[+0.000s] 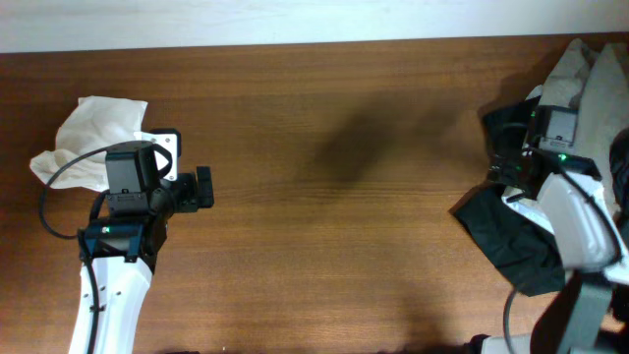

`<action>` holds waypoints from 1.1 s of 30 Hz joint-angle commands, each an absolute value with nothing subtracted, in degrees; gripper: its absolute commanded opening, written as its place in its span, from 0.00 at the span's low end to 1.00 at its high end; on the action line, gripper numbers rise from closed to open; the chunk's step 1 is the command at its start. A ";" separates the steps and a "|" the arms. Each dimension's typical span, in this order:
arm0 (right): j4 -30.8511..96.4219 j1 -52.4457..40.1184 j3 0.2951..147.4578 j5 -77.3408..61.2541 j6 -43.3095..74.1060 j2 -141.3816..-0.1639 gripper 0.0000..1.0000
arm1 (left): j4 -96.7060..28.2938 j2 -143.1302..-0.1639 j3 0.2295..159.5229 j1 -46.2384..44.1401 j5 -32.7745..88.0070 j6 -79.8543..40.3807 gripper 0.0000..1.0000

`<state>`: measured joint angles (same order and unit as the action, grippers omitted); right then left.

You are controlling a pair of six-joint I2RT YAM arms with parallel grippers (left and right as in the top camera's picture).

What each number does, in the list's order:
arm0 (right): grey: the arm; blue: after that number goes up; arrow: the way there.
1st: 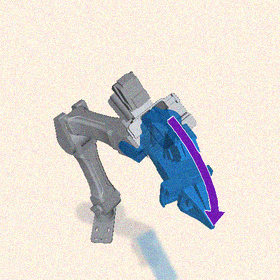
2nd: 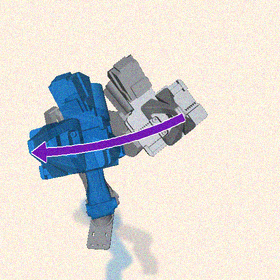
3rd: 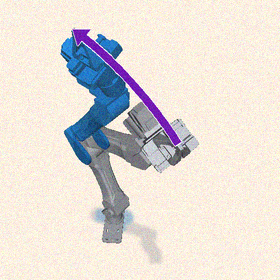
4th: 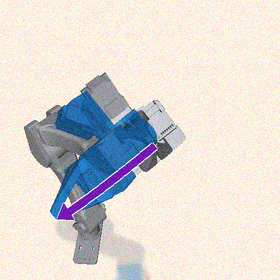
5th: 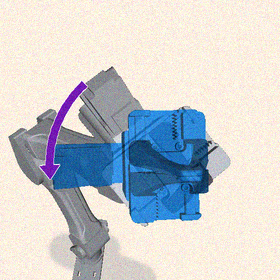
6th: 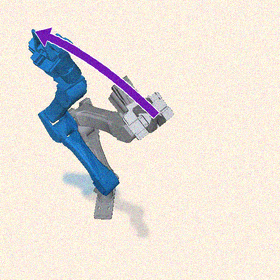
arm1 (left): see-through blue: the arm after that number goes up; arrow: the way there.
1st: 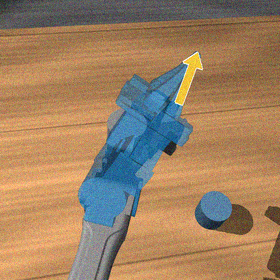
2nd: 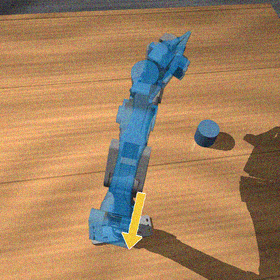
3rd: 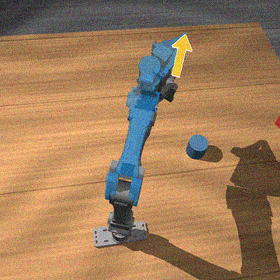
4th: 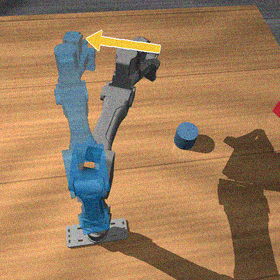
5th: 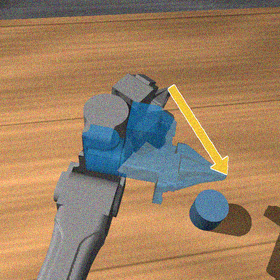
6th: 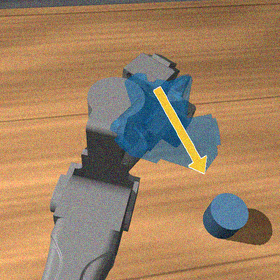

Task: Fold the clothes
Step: 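Grasp the khaki trousers in the right pile with the right gripper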

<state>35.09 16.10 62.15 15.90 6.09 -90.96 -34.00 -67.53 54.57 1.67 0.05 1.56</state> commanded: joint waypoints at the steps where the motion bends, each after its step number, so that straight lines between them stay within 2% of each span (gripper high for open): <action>1: 34.33 22.15 62.96 18.46 8.03 -99.66 0.84 | -33.43 -67.59 56.05 1.54 0.91 2.22 0.99; 3: 33.65 24.05 62.96 15.97 8.01 -104.42 0.59 | -33.43 -67.59 56.05 1.52 0.91 2.22 0.99; 5: 33.43 24.01 63.02 15.20 8.03 -104.81 0.30 | -33.45 -67.59 56.05 1.52 0.91 2.22 0.99; 6: 33.45 24.01 63.33 14.79 8.03 -104.47 0.29 | -33.45 -67.59 56.05 1.52 0.91 2.22 0.99; 8: 35.40 24.01 65.45 14.59 8.03 -103.00 0.34 | -33.45 -67.59 56.05 1.52 0.91 2.22 0.99; 10: 40.12 24.01 70.15 14.04 8.01 -100.82 0.66 | -33.47 -67.59 56.05 1.52 0.91 2.22 0.99; 11: 42.70 24.01 72.75 13.37 8.01 -100.27 0.69 | -33.45 -67.59 56.05 1.54 0.91 2.22 0.99; 15: 45.84 23.86 75.00 2.79 8.01 -100.68 0.66 | -33.50 -67.59 56.05 1.54 0.91 2.22 0.99; 20: 45.34 21.50 71.11 2.17 7.84 -100.88 0.63 | -33.50 -67.59 56.05 1.52 0.91 2.22 0.99; 23: 40.51 21.39 66.65 2.37 7.86 -100.97 0.62 | -33.93 -67.59 56.05 1.52 0.91 2.22 0.99; 26: 36.99 21.39 64.01 3.68 8.03 -101.10 0.44 | -34.57 -67.59 56.05 1.54 0.89 2.22 0.99; 27: 36.53 21.39 63.83 4.67 8.05 -101.10 0.30 | -34.79 -67.59 56.05 1.54 0.89 2.22 0.99; 28: 35.81 21.39 63.86 4.69 8.05 -101.08 0.04 | -34.81 -67.59 56.05 1.52 0.91 2.20 0.98; 31: 38.37 21.32 67.77 -1.28 7.79 -100.42 0.04 | -34.76 -67.59 56.05 1.54 0.89 2.22 0.98; 33: 46.59 21.23 78.50 -11.79 5.93 -97.76 0.04 | -34.76 -67.59 56.05 1.52 0.91 2.22 0.98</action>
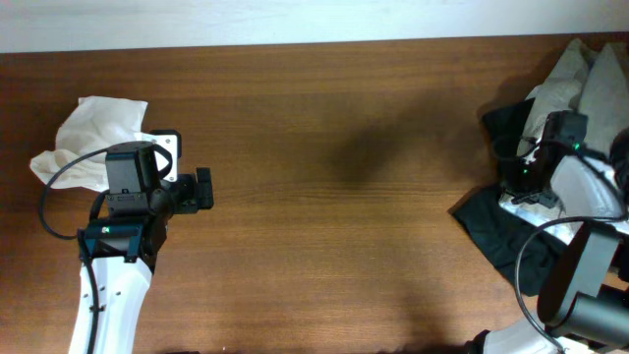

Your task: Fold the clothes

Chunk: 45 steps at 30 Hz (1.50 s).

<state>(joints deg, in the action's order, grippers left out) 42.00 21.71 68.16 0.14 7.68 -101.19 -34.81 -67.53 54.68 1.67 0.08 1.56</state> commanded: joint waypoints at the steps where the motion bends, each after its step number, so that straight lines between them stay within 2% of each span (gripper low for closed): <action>1: 51.20 20.53 84.90 -17.04 3.36 -96.49 0.04 | -34.79 -67.59 56.05 1.52 0.91 2.22 0.98; 3: 62.17 14.50 99.66 -21.26 -5.34 -94.32 0.04 | -34.79 -67.59 56.05 1.54 0.89 2.22 0.98; 5: 66.85 7.99 104.09 -21.23 -10.81 -94.17 0.04 | -34.79 -67.59 56.05 1.54 0.89 2.22 0.98; 8: 68.14 -4.82 104.07 -21.30 -11.79 -94.70 0.04 | -34.79 -67.59 56.05 1.54 0.89 2.22 0.98; 11: 56.42 -19.77 104.07 -21.58 -11.57 -94.98 0.04 | -34.79 -67.59 56.05 1.54 0.89 2.22 0.98; 15: 43.86 -30.00 104.05 -18.09 -11.57 -97.41 0.05 | -34.76 -67.59 56.05 1.52 0.91 2.22 0.98; 16: 43.75 -30.81 104.05 -13.10 -11.44 -98.00 0.20 | -34.76 -67.59 56.05 1.52 0.91 2.22 0.99; 17: 44.42 -30.63 104.07 -5.65 -8.12 -98.02 0.24 | -34.76 -67.59 56.05 1.52 0.91 2.22 0.99; 18: 45.60 -29.15 104.12 5.17 -1.69 -97.34 0.46 | -34.76 -67.59 56.05 1.52 0.95 2.20 0.99; 19: 46.89 -27.44 104.12 11.35 3.07 -96.53 0.65 | -34.70 -67.59 56.05 1.52 1.80 2.22 0.99; 20: 49.41 -23.38 104.12 14.06 6.28 -95.18 0.89 | -34.28 -67.59 56.05 1.52 4.21 2.20 0.99; 21: 52.07 -19.88 104.12 13.39 6.52 -94.45 0.99 | -33.23 -67.61 56.05 1.52 8.40 2.20 0.99; 24: 64.38 -8.93 104.09 12.25 6.55 -94.32 0.99 | -30.83 -72.14 56.03 0.47 19.27 -3.77 0.99; 26: 67.94 -3.44 104.09 12.25 10.13 -94.32 0.99 | -28.47 -78.08 56.03 -3.27 22.98 -6.79 0.99; 30: 72.71 7.64 104.09 7.46 13.61 -94.32 0.99 | -16.16 -93.01 56.03 -10.50 24.14 -19.35 0.99; 34: 74.87 11.64 104.05 7.51 13.54 -94.32 0.99 | -6.92 -102.32 56.03 -10.33 8.38 -20.16 0.99; 38: 75.68 11.70 104.05 7.51 13.56 -94.35 0.99 | -1.80 -105.91 56.03 -10.35 4.03 -20.67 0.99; 39: 76.14 11.70 104.05 7.51 13.56 -94.35 0.99 | -0.49 -107.61 56.03 -10.35 4.21 -22.24 0.94; 40: 76.38 11.70 104.05 7.49 13.56 -94.35 0.99 | 2.98 -109.32 56.05 -10.35 7.73 -23.44 0.72; 41: 76.58 11.70 104.05 7.51 13.56 -94.35 0.99 | 8.34 -110.17 56.05 -10.35 14.31 -23.55 0.28; 42: 76.73 11.70 104.05 7.49 13.58 -94.35 0.99 | 11.88 -110.19 56.10 -10.35 17.74 -23.57 0.00; 45: 77.01 11.70 104.05 7.49 13.58 -94.35 0.99 | 13.23 -109.23 60.58 -10.35 24.73 -23.55 0.01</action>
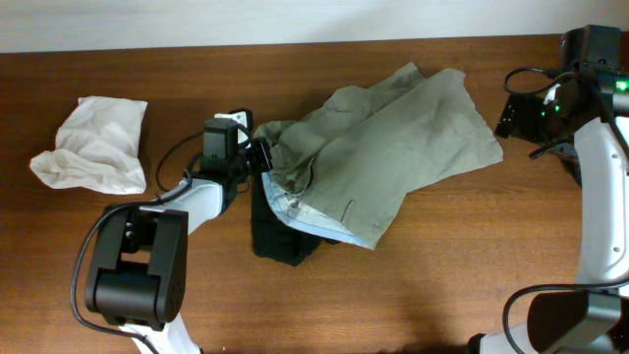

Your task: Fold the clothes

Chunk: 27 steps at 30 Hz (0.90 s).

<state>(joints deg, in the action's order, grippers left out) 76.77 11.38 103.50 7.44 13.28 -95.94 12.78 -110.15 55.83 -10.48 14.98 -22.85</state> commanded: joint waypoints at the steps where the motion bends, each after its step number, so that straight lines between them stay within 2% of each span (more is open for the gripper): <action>1: 77.01 11.70 104.05 7.49 13.56 -94.37 0.99 | 13.23 -108.31 62.78 -10.35 27.83 -23.55 0.01; 4: 78.11 11.66 103.96 6.07 12.69 -95.29 0.97 | 13.15 -102.26 74.96 -10.33 32.12 -26.15 0.01; 6: 78.02 11.53 101.56 -5.19 5.93 -96.57 0.82 | 13.23 -99.74 85.10 -10.35 30.72 -26.15 0.01; 7: 77.30 10.55 98.13 -12.10 0.30 -97.14 0.81 | 13.23 -99.61 90.30 -10.35 28.71 -26.35 0.00; 9: 73.76 7.42 92.40 -16.05 -4.21 -97.14 0.82 | 13.28 -99.61 95.55 -10.33 22.20 -27.42 0.01; 11: 67.81 2.72 86.70 -17.85 -7.16 -97.14 0.88 | 15.27 -99.61 98.87 -10.35 19.59 -28.29 0.01; 13: 55.64 -5.56 79.53 -17.80 -9.23 -97.14 0.93 | 19.49 -99.61 102.69 -10.24 17.50 -28.25 0.01; 15: 45.82 -12.47 75.70 -17.80 -9.02 -97.14 0.99 | 16.75 -99.61 104.40 -8.56 14.02 -28.23 0.00; 17: 39.59 -18.48 74.52 -17.78 -7.94 -98.02 0.99 | 10.46 -99.61 104.40 -5.65 8.08 -28.23 0.01; 19: 32.99 -22.90 74.52 -17.78 -2.33 -101.67 0.99 | 6.63 -99.61 104.40 -3.18 8.10 -28.23 0.01; 21: 25.76 -24.80 74.52 -17.80 3.62 -106.76 0.99 | 2.42 -99.61 104.40 -2.81 8.05 -27.46 0.01; 24: 17.82 -26.30 74.54 -24.10 5.04 -113.95 0.99 | 0.05 -99.61 104.40 -2.83 7.66 -26.04 0.00; 25: 17.08 -26.68 74.54 -23.35 5.02 -115.66 0.90 | -0.86 -99.61 104.40 -2.83 7.64 -26.04 0.00; 26: 18.17 -26.35 74.54 -18.68 5.06 -115.90 0.51 | -2.42 -99.61 104.40 -2.83 7.64 -26.04 0.00; 27: 19.59 -25.63 74.70 -13.89 5.89 -115.55 0.29 | -4.29 -99.61 104.40 -2.81 7.62 -26.02 0.01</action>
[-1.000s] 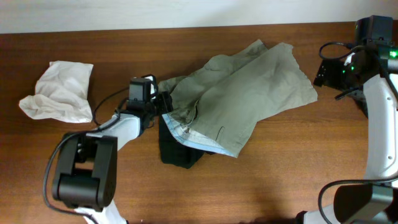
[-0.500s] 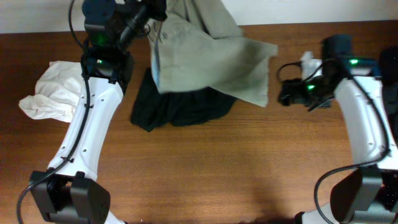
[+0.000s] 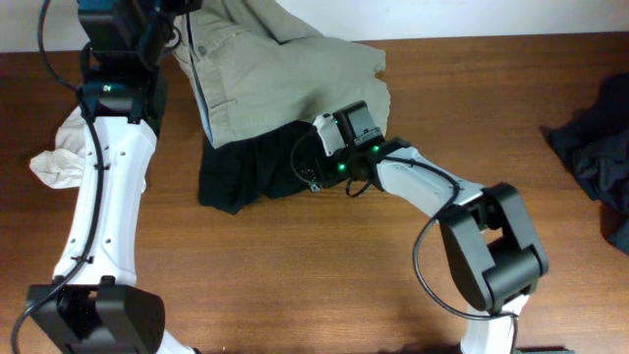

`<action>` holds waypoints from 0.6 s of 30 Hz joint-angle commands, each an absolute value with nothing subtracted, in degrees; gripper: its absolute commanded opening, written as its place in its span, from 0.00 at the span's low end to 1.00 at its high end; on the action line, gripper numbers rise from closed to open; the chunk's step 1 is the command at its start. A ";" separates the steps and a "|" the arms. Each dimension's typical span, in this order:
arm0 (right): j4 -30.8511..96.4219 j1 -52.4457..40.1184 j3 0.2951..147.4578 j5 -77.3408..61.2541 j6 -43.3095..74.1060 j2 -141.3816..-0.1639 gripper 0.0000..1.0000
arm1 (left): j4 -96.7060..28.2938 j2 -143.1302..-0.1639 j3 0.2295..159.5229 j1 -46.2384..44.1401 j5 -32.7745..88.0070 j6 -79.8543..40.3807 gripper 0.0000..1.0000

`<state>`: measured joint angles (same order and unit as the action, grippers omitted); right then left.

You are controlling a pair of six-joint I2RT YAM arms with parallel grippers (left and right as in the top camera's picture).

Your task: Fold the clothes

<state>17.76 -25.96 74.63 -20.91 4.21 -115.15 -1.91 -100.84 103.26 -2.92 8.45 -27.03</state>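
Observation:
Khaki shorts (image 3: 285,74) lie spread from the table's far edge toward the middle, their waistband raised at the top left. My left gripper (image 3: 169,14) is up there at the frame's top edge, shut on that waistband. A dark garment (image 3: 241,177) lies under the shorts and sticks out below them. My right gripper (image 3: 310,169) reaches in from the right to the shorts' lower hem, over the dark cloth. Its fingers are lost against the dark fabric, so their state does not show.
A crumpled white cloth (image 3: 54,162) lies at the left, partly behind my left arm. Dark clothes (image 3: 595,147) are heaped at the right edge. The brown table (image 3: 324,285) shows bare wood along the front.
My left gripper was at the shorts' left edge mid-table and is now at the far left corner with the waistband. The right gripper has moved from the far right to the shorts' hem. The clothes sit further left.
At first the middle of the table was bare, with my left gripper by the white cloth and the right at the heap on the right. Later the shorts and dark garment lay mid-table, the left gripper at their edge. Now both grippers are at the shorts.

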 commanded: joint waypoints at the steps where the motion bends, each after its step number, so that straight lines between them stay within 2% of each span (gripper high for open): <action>1: 22.48 -23.86 75.42 -8.95 6.76 -114.91 0.04 | -6.68 -99.61 104.40 -2.81 7.62 -26.02 0.01; 2: 25.17 -22.33 76.25 -6.90 6.74 -114.54 0.04 | -9.04 -99.61 104.40 -2.81 7.51 -25.98 0.00; 4: 41.56 -12.58 83.11 4.38 6.72 -113.82 0.04 | -15.68 -99.70 104.36 -2.83 4.47 -22.55 0.00; 6: 50.65 -4.95 88.53 9.74 6.74 -113.82 0.04 | -20.14 -100.33 104.33 -2.83 2.48 -22.15 0.01; 7: 55.09 -0.40 92.23 8.75 6.74 -113.80 0.04 | -21.76 -100.79 104.29 -2.81 1.45 -22.15 0.00; 9: 60.73 5.98 98.56 -15.97 0.71 -113.80 0.04 | -21.30 -101.30 104.29 -2.83 1.23 -22.15 0.01; 11: 61.65 5.13 97.97 -24.10 -0.71 -113.82 0.21 | -18.52 -101.30 104.31 -2.83 1.23 -22.15 0.01; 14: 58.96 -3.33 94.56 -23.77 -1.30 -113.84 0.48 | -17.21 -101.30 104.31 -2.83 1.23 -22.17 0.01; 16: 51.88 -10.87 90.91 -23.29 -1.23 -113.84 0.68 | -17.23 -101.30 104.31 -2.83 1.23 -22.17 0.01; 18: 41.45 -17.98 85.21 -20.49 3.07 -114.28 0.76 | -17.80 -101.30 104.29 -2.83 1.23 -22.17 0.01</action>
<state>48.82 -12.34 90.45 -22.26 -0.51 -114.59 -17.78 -100.92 103.61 -2.92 2.04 -23.31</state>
